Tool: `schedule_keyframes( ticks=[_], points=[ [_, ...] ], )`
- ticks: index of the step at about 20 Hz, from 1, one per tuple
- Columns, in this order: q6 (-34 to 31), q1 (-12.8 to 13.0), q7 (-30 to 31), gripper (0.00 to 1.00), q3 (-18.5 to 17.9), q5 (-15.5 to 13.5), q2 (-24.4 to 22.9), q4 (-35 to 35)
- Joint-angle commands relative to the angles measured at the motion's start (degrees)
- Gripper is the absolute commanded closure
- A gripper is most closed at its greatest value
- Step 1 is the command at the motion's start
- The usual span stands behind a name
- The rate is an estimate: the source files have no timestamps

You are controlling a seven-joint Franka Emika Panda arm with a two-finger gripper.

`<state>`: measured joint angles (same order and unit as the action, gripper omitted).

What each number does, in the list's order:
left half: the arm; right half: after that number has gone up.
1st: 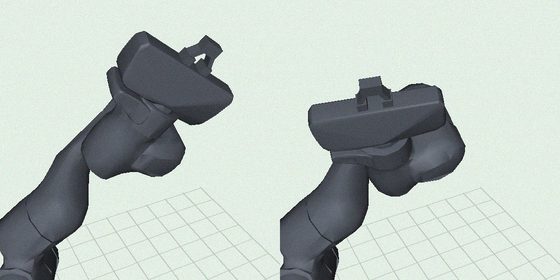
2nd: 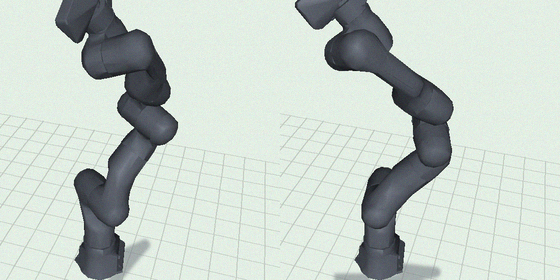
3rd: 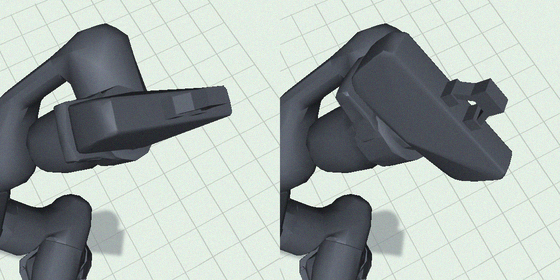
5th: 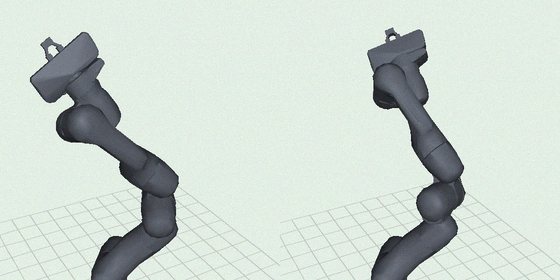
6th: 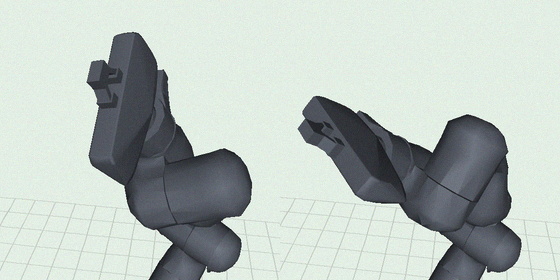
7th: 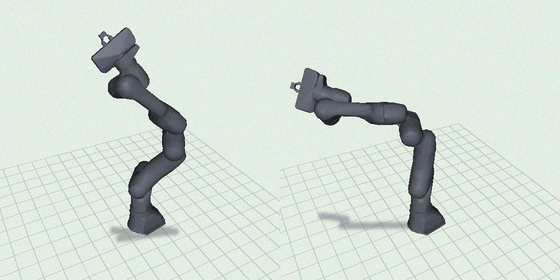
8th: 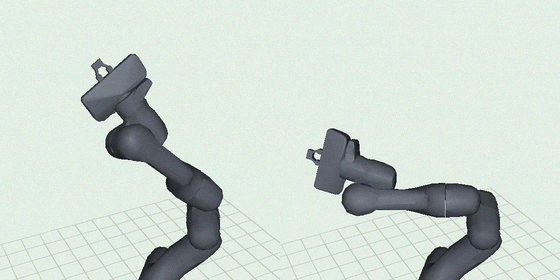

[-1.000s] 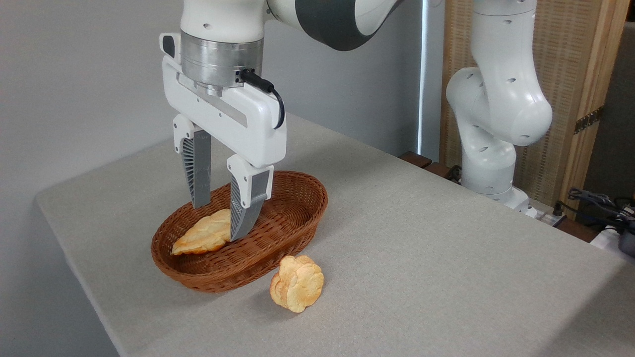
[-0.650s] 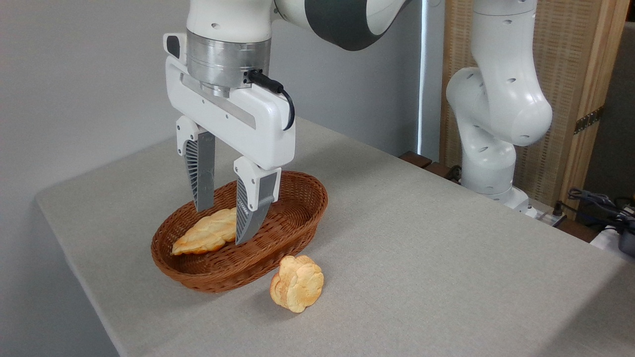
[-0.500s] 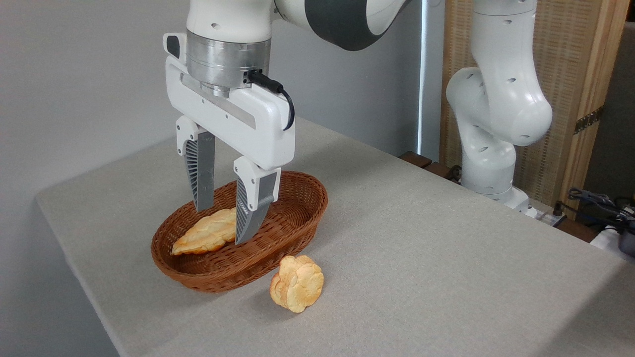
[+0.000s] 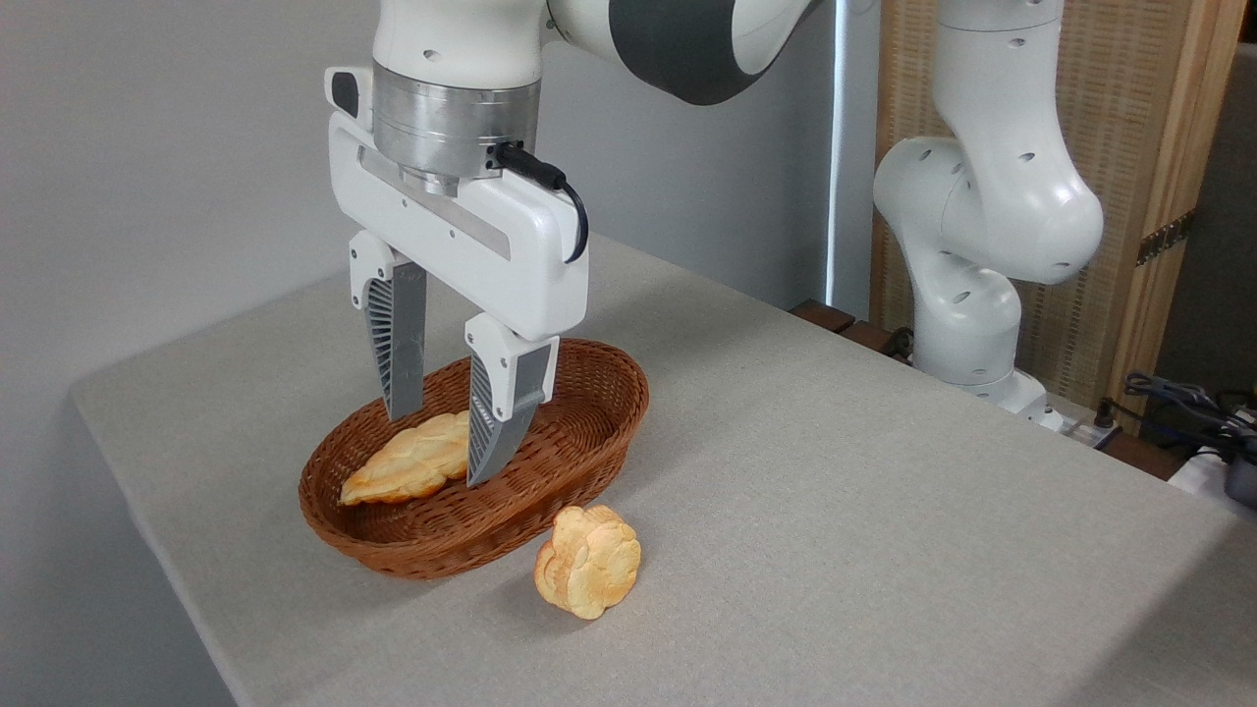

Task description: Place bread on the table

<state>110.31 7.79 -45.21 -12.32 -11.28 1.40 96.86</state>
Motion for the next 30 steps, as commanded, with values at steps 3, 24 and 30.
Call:
schedule_keyframes(
  ticks=[3, 24, 30],
  points=[
    [1.3, -0.7, -0.8, 0.0, 0.6, -1.0, -1.3, 1.6],
    [-0.6, 3.8, -0.8, 0.0, 2.3, -0.7, -1.5, 7.7],
    [0.0, 7.4, -0.5, 0.0, 3.0, -0.6, -1.7, 9.1]
  ],
)
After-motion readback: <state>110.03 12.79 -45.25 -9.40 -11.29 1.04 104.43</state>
